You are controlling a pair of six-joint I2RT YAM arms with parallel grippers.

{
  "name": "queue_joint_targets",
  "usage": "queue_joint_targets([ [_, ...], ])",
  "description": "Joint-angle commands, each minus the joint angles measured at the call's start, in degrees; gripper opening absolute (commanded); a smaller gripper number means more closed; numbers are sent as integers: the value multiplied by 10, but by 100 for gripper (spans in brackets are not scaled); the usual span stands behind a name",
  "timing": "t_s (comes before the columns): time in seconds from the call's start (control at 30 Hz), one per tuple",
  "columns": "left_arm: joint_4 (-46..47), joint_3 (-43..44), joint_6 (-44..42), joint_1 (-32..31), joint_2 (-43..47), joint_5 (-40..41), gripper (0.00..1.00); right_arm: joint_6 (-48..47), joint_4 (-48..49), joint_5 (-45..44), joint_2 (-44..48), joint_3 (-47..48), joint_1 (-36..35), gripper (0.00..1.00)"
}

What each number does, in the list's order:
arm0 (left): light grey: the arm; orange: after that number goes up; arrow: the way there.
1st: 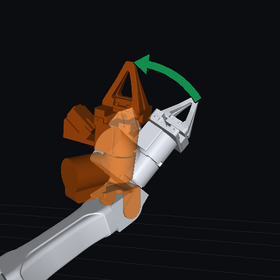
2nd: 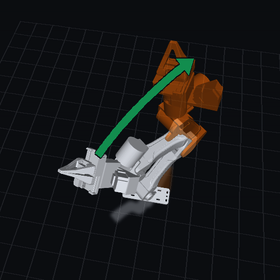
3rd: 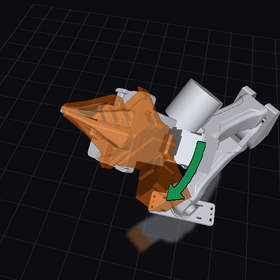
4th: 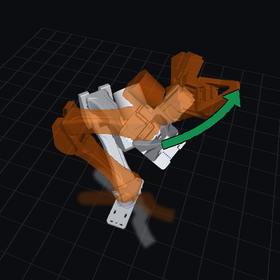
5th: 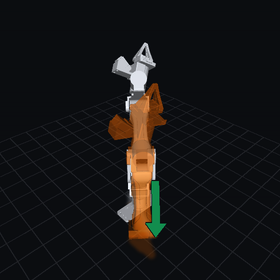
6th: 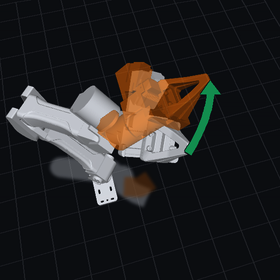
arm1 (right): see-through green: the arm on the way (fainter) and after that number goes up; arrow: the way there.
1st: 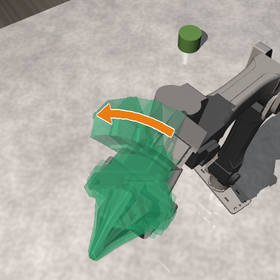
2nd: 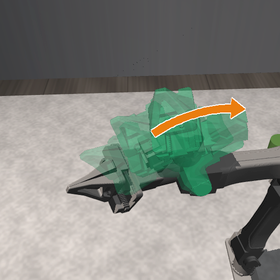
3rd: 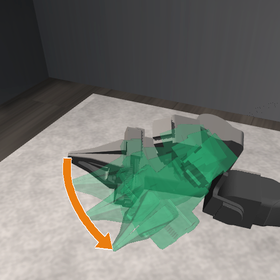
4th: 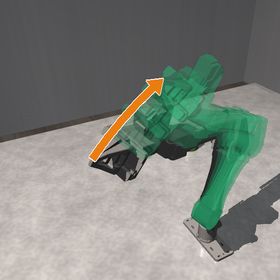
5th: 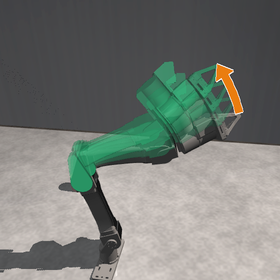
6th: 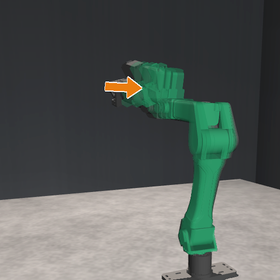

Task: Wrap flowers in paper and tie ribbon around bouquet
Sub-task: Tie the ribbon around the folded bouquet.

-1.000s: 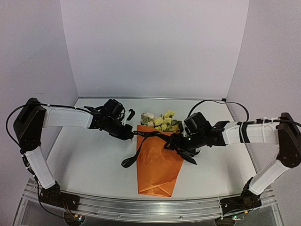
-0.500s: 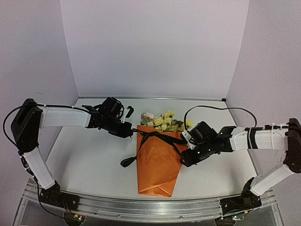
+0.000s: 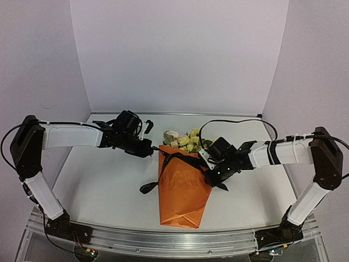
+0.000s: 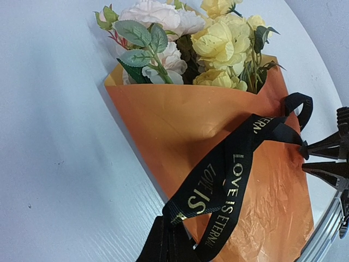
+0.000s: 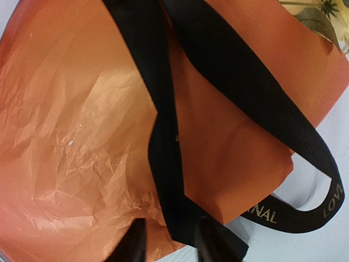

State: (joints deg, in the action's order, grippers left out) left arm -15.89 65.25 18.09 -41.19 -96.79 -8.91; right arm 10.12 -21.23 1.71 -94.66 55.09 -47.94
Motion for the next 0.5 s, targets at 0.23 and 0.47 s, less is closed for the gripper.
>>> queue_joint_targets([
  [0.23,6,-15,33,0,57,84,0,27,-61,-99,66,-25,-1,0],
  [0.47,-42,-69,117,2,111,240,0,58,-151,-157,136,-49,12,0],
])
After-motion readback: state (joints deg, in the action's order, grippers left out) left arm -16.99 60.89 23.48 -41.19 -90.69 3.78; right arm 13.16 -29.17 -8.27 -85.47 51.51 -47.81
